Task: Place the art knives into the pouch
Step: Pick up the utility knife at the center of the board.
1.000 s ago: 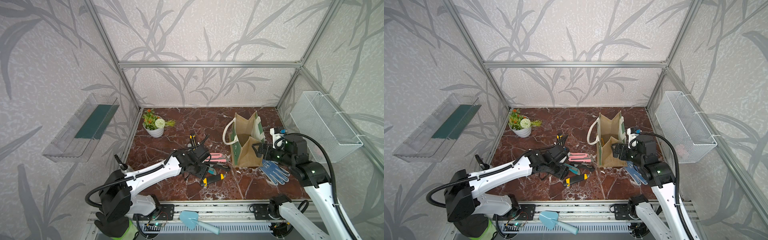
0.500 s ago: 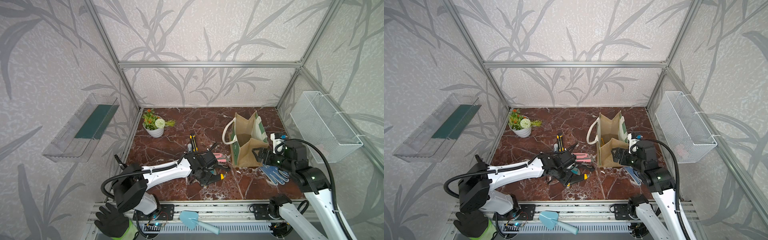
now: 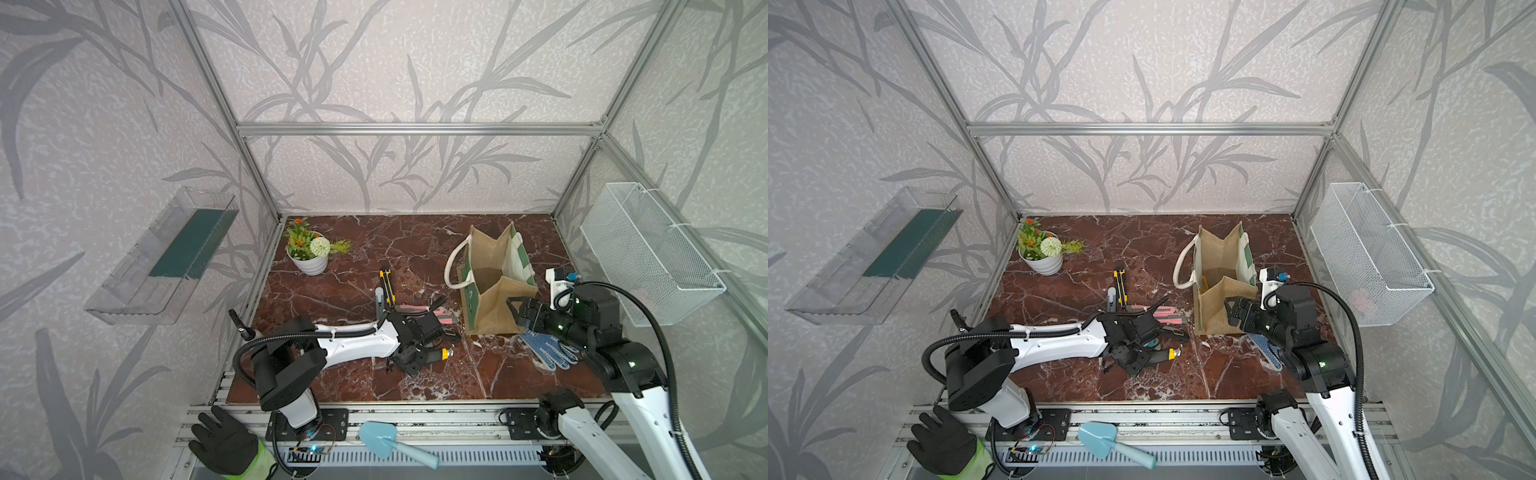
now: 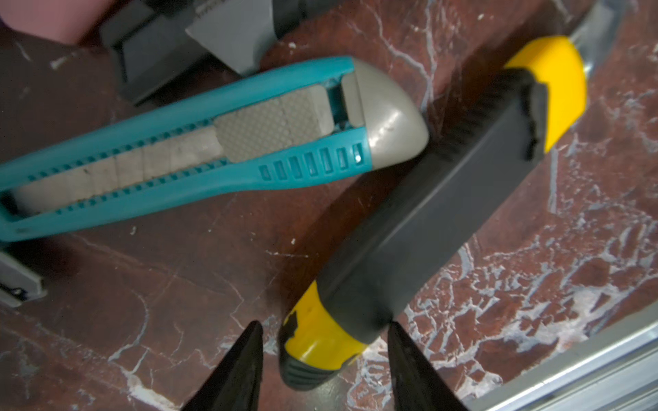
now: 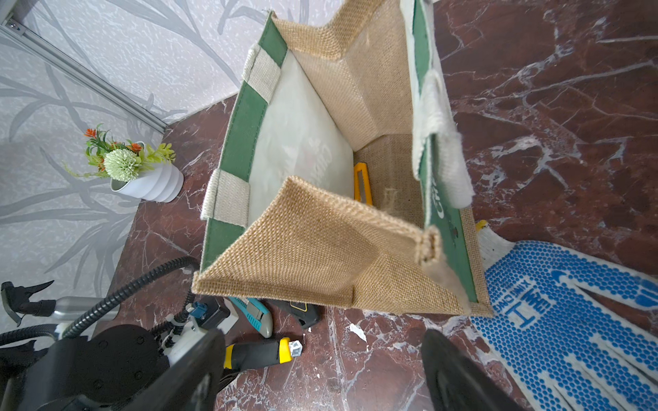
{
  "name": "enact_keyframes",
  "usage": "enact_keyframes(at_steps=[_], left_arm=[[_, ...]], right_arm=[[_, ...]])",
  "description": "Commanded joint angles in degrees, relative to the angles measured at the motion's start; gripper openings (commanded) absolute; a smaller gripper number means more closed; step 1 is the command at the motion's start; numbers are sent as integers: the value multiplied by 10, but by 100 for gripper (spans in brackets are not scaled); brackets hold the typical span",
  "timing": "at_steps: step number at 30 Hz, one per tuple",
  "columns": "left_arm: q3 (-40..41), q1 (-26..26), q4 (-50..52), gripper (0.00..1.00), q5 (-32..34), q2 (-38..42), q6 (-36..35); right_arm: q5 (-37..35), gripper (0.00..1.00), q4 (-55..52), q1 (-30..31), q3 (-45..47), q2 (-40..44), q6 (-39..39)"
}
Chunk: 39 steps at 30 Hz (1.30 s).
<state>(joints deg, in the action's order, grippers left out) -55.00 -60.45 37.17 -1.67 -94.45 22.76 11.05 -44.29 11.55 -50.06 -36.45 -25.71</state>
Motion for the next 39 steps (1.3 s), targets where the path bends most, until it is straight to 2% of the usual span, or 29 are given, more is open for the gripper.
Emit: enact_keyframes(at_steps=[1,24,39], left_arm=[[1,-2,-4,48,17,-12,7],[-21,-3,0,36,35,-69,2],[-51,-3,1,41,31,-97,-10]], right_arm=[[-8,87,-9,-1,-2,2,-2],[-28,87,-6,-1,-8,-9,-8],[-33,87,-10,-1,-6,-3,-7]])
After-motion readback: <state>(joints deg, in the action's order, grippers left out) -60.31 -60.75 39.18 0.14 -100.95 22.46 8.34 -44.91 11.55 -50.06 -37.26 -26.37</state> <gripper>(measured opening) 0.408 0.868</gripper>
